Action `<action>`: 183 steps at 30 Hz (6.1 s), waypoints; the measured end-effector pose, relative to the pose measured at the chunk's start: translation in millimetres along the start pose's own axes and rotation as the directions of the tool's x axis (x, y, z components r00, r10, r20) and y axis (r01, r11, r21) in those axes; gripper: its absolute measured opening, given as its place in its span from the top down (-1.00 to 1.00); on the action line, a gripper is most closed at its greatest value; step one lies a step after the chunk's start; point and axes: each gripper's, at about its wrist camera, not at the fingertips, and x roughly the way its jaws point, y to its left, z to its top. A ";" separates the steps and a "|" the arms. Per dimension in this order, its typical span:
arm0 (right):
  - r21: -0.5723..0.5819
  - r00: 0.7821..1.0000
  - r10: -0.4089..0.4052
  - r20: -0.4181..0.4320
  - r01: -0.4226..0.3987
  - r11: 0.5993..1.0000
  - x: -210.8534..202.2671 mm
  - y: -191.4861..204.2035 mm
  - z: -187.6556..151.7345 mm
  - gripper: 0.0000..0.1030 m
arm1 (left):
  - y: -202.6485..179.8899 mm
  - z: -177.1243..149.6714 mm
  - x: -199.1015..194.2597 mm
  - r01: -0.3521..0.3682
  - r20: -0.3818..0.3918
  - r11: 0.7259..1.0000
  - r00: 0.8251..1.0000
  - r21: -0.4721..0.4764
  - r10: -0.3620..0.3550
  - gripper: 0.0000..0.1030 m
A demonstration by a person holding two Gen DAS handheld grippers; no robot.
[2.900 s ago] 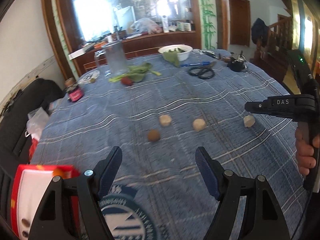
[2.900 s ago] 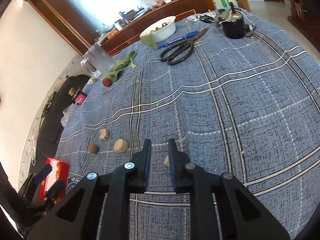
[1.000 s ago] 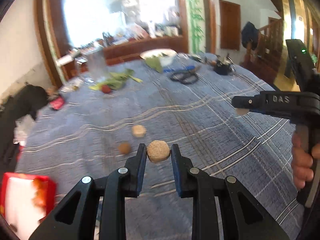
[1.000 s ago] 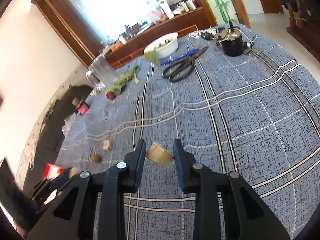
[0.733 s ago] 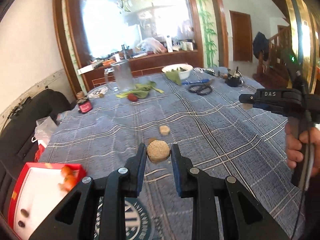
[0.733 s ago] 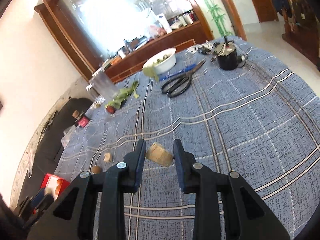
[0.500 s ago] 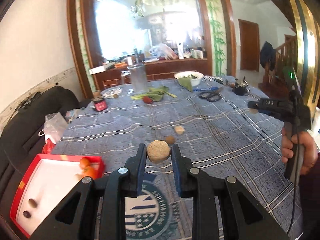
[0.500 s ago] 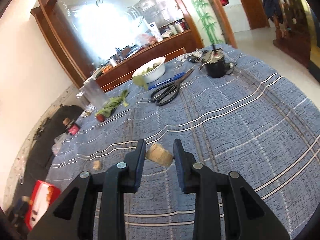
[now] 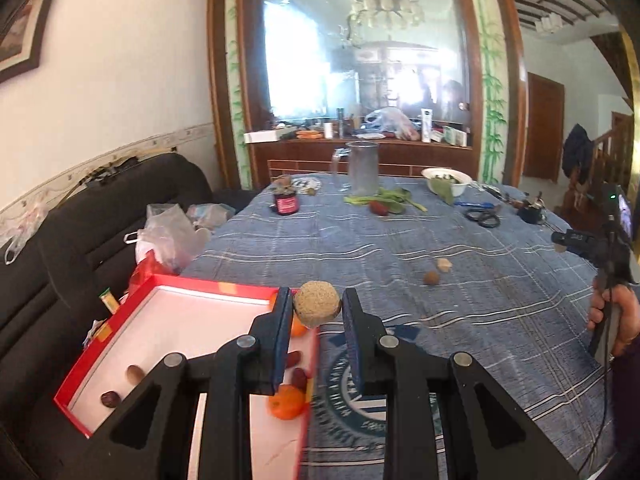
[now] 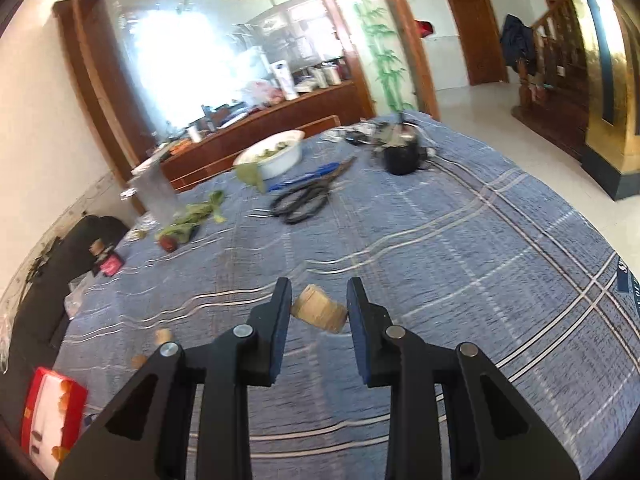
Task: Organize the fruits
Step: 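Carry the tan ball with the left gripper while the right gripper carries the beige chunk over the tray, then open the left gripper to drop the tan ball while the right gripper releases the beige chunk into the tray, then grasp another beige chunk with the right gripper while the left tool moves toward a brown nut, then grasp the brown round nut with the left gripper while the right gripper holds the beige chunk, then carry the brown nut with the left gripper while the right gripper carries the beige chunk over the tray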
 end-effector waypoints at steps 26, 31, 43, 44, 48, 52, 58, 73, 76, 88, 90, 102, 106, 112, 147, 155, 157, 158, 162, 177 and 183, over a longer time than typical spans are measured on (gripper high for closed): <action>-0.307 0.762 0.500 -0.411 -0.632 0.711 -64.9 319.3 -177.7 0.41 | 130.3 -63.6 26.1 -0.191 -0.160 0.968 0.973 -0.162 0.165 0.53; -0.296 0.712 0.485 -0.509 -0.673 0.678 -61.4 331.8 -207.1 0.41 | 138.1 -64.8 25.1 -0.226 -0.163 0.961 0.966 -0.161 0.200 0.53; -0.330 0.676 0.435 -0.595 -0.699 0.635 -60.5 343.3 -237.6 0.41 | 148.6 -70.7 32.3 -0.285 -0.192 0.949 0.947 -0.135 0.257 0.53; -0.337 0.677 0.428 -0.599 -0.697 0.633 -59.7 343.8 -239.1 0.40 | 148.1 -71.2 33.1 -0.286 -0.195 0.949 0.946 -0.131 0.258 0.53; -0.361 0.686 0.408 -0.603 -0.690 0.627 -60.0 344.6 -241.5 0.40 | 146.4 -72.7 37.0 -0.292 -0.212 0.949 0.941 -0.117 0.264 0.52; -0.373 0.688 0.406 -0.601 -0.691 0.619 -61.3 345.4 -241.9 0.40 | 144.2 -74.4 38.4 -0.300 -0.227 0.948 0.936 -0.108 0.271 0.52; -0.332 0.656 0.448 -0.608 -0.722 0.607 -66.4 336.5 -232.9 0.35 | 146.9 -71.7 35.7 -0.326 -0.233 0.939 0.927 -0.113 0.294 0.13; -0.305 0.838 0.427 -0.339 -0.528 0.793 -44.4 234.5 -108.2 0.08 | 105.7 -45.4 19.1 -0.275 -0.147 0.958 0.954 -0.080 0.262 -0.26; -0.301 0.889 0.337 -0.310 -0.428 0.852 -17.1 210.9 -78.7 0.08 | 84.6 -39.6 18.3 -0.235 -0.129 0.971 0.965 -0.051 0.227 -0.28; -0.166 0.909 0.119 -0.400 -0.199 0.966 101.3 167.2 -37.3 0.09 | 10.3 -11.4 42.2 -0.040 -0.135 0.997 0.990 0.059 0.048 -0.41; -0.179 0.907 0.105 -0.407 -0.192 0.965 108.2 171.6 -41.8 0.12 | 4.2 -9.2 48.0 -0.024 -0.142 0.998 0.989 0.066 0.033 -0.41; -0.220 0.912 0.066 -0.404 -0.167 0.961 115.1 158.1 -42.4 0.58 | -36.8 3.2 79.8 0.002 -0.196 0.993 0.980 0.117 0.021 -0.41; -0.183 0.925 0.035 -0.379 -0.112 0.977 102.1 132.5 -22.1 0.58 | -58.4 14.1 98.3 0.020 -0.210 0.993 0.978 0.116 0.005 -0.41; -0.102 0.925 0.033 -0.379 -0.077 0.992 105.7 99.3 -12.1 0.58 | -102.8 26.1 145.9 0.122 -0.240 0.984 0.967 0.128 -0.089 -0.41; -0.091 0.947 0.072 -0.312 -0.105 0.990 99.9 103.8 -6.8 0.58 | -134.8 22.7 174.5 0.173 -0.270 0.978 0.953 0.115 -0.137 0.57; -0.222 0.983 0.092 -0.160 -0.127 0.967 53.3 147.1 -11.1 0.57 | -102.4 29.3 123.3 0.083 -0.150 0.993 0.986 0.081 -0.070 0.57; -0.247 0.986 0.094 -0.138 -0.126 0.961 45.6 155.7 -14.3 0.57 | -93.0 29.9 112.9 0.067 -0.130 0.996 0.990 0.067 -0.058 0.57; -0.265 0.988 0.093 -0.125 -0.123 0.956 40.4 162.0 -17.2 0.57 | -88.1 30.0 107.0 0.056 -0.118 0.996 0.992 0.065 -0.048 0.57; -0.317 0.993 0.082 -0.089 -0.106 0.942 28.6 177.8 -26.2 0.57 | -75.7 28.7 91.9 0.035 -0.091 0.998 0.995 0.052 -0.030 0.57; -0.451 0.997 0.070 -0.027 -0.074 0.889 8.2 213.7 -54.4 0.57 | -29.3 13.6 70.5 -0.020 -0.086 1.000 0.996 -0.008 0.019 0.57; -0.478 0.998 0.065 -0.022 -0.068 0.876 8.7 219.7 -61.9 0.57 | -13.2 6.8 69.5 -0.048 -0.098 0.998 0.994 -0.029 0.045 0.57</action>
